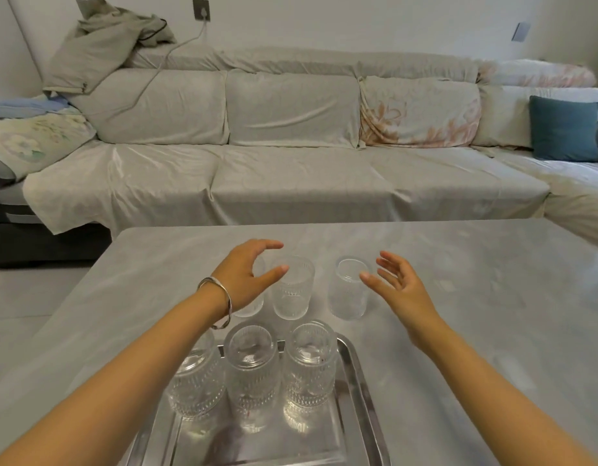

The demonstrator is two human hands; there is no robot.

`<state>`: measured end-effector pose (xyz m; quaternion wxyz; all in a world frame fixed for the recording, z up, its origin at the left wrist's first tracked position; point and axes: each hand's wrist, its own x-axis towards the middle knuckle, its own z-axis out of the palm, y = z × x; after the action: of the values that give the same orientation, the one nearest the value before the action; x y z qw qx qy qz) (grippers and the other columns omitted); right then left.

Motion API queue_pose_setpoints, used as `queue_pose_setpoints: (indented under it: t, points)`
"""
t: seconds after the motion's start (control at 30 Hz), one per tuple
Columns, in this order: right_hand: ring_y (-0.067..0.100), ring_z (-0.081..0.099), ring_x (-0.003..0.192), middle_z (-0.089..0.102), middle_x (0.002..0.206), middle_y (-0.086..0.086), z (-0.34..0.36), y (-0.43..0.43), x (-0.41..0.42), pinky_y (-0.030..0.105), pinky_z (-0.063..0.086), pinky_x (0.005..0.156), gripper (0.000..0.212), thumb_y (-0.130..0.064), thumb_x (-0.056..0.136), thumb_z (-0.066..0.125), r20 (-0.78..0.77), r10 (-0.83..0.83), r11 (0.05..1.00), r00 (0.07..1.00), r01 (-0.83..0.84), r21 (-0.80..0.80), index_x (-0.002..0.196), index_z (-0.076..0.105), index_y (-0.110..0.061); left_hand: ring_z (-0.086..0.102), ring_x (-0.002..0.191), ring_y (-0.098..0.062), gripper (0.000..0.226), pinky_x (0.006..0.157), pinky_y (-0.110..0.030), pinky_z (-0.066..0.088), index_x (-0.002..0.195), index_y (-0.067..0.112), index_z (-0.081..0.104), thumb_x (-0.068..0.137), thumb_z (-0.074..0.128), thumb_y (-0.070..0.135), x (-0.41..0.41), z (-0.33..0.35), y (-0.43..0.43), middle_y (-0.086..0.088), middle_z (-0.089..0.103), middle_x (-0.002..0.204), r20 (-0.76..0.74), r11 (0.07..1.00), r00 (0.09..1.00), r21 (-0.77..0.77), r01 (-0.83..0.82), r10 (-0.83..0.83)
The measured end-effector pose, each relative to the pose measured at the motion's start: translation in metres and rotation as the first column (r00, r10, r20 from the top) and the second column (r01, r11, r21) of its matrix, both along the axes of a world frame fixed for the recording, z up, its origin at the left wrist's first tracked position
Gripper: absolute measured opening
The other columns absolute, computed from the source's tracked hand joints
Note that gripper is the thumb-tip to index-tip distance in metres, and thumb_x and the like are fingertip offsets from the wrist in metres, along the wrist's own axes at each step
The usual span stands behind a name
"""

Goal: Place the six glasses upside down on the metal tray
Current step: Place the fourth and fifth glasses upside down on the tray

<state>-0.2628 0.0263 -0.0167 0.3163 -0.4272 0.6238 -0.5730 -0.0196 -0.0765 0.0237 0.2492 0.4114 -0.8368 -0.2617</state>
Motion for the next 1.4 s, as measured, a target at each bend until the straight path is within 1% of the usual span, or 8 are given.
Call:
queue_pose_setpoints:
  t: [0.2,0.4,0.6,0.67,0.8,0.93,1.17,1.4]
  points:
    - [0.011,0.046,0.118,0.047,0.130,-0.006,-0.014,-0.032,-0.007,0.031,0.038,0.105,0.072,-0.024,0.072,0.079,-0.059,0.050,0.998,0.997,-0.047,0.052,0.134,0.043,-0.024,0.040,0.131,-0.018,0.061,0.107,-0.032,0.030,0.134,0.026,0.043,0.080,0.059,0.049,-0.025,-0.016,-0.024,0.001,0.046,0.142,0.181,1.000,0.984,0.017,0.007,-0.010]
    - [0.013,0.050,0.116,0.051,0.127,-0.005,-0.029,-0.048,-0.010,0.024,0.042,0.095,0.074,-0.018,0.068,0.083,-0.181,0.056,0.998,0.982,-0.048,0.046,0.131,0.045,-0.022,0.041,0.131,-0.017,0.073,0.108,-0.035,0.033,0.137,0.026,0.035,0.074,0.064,0.051,-0.038,-0.031,-0.035,0.003,0.043,0.144,0.180,0.996,0.983,0.086,0.015,-0.031]
    - [0.010,0.055,0.108,0.056,0.119,-0.007,-0.029,-0.049,-0.012,0.022,0.044,0.092,0.071,-0.019,0.061,0.087,-0.166,0.020,1.000,0.986,-0.021,-0.008,0.120,0.050,-0.029,0.043,0.129,-0.016,0.078,0.107,-0.038,0.036,0.137,0.028,0.032,0.071,0.067,0.050,-0.039,-0.034,-0.039,0.005,0.045,0.143,0.129,0.993,0.990,0.108,0.042,-0.055]
    - [0.009,0.057,0.106,0.058,0.116,-0.008,-0.022,-0.044,-0.011,0.015,0.048,0.083,0.068,-0.022,0.059,0.087,-0.134,0.003,1.000,0.991,-0.007,-0.025,0.117,0.052,-0.031,0.042,0.130,-0.016,0.075,0.108,-0.034,0.034,0.136,0.028,0.033,0.073,0.066,0.050,-0.039,-0.032,-0.038,0.005,0.045,0.143,0.128,0.995,0.990,0.090,0.042,-0.054]
    - [0.001,0.065,0.095,0.064,0.109,-0.009,0.016,-0.027,-0.007,0.009,0.052,0.069,0.069,-0.033,0.046,0.088,-0.056,-0.002,0.995,0.998,-0.004,-0.103,0.107,0.056,-0.034,0.043,0.126,-0.010,0.063,0.100,-0.021,0.029,0.130,0.030,0.043,0.074,0.065,0.048,-0.032,-0.015,-0.024,0.008,0.048,0.137,-0.010,0.999,0.999,0.001,0.047,-0.046]
    - [0.000,0.067,0.092,0.068,0.107,-0.008,0.067,-0.005,0.013,0.014,0.054,0.072,0.075,-0.045,0.036,0.086,-0.067,0.064,0.981,0.996,-0.075,-0.177,0.104,0.057,-0.036,0.047,0.120,-0.005,0.071,0.105,-0.030,0.038,0.125,0.034,0.049,0.062,0.058,0.066,-0.023,0.016,0.007,0.014,0.052,0.131,-0.126,0.990,0.984,0.047,0.132,-0.125]
    - [0.003,0.068,0.093,0.071,0.101,-0.006,0.123,0.037,0.077,0.015,0.053,0.069,0.071,-0.039,0.043,0.086,-0.119,0.229,0.937,0.966,-0.252,-0.240,0.107,0.058,-0.030,0.056,0.110,0.000,0.065,0.098,-0.030,0.046,0.119,0.035,0.051,0.062,0.065,0.062,0.014,0.052,0.063,0.015,0.061,0.118,-0.234,0.978,0.953,0.034,0.204,-0.191]
    - [0.007,0.069,0.096,0.070,0.108,-0.003,0.118,0.067,0.141,0.020,0.056,0.073,0.070,-0.037,0.049,0.085,-0.121,0.368,0.902,0.922,-0.386,-0.192,0.112,0.054,-0.028,0.060,0.107,-0.003,0.060,0.091,-0.025,0.051,0.115,0.032,0.052,0.063,0.071,0.053,0.079,0.042,0.111,0.011,0.062,0.117,-0.351,0.980,0.927,0.088,0.176,-0.135]
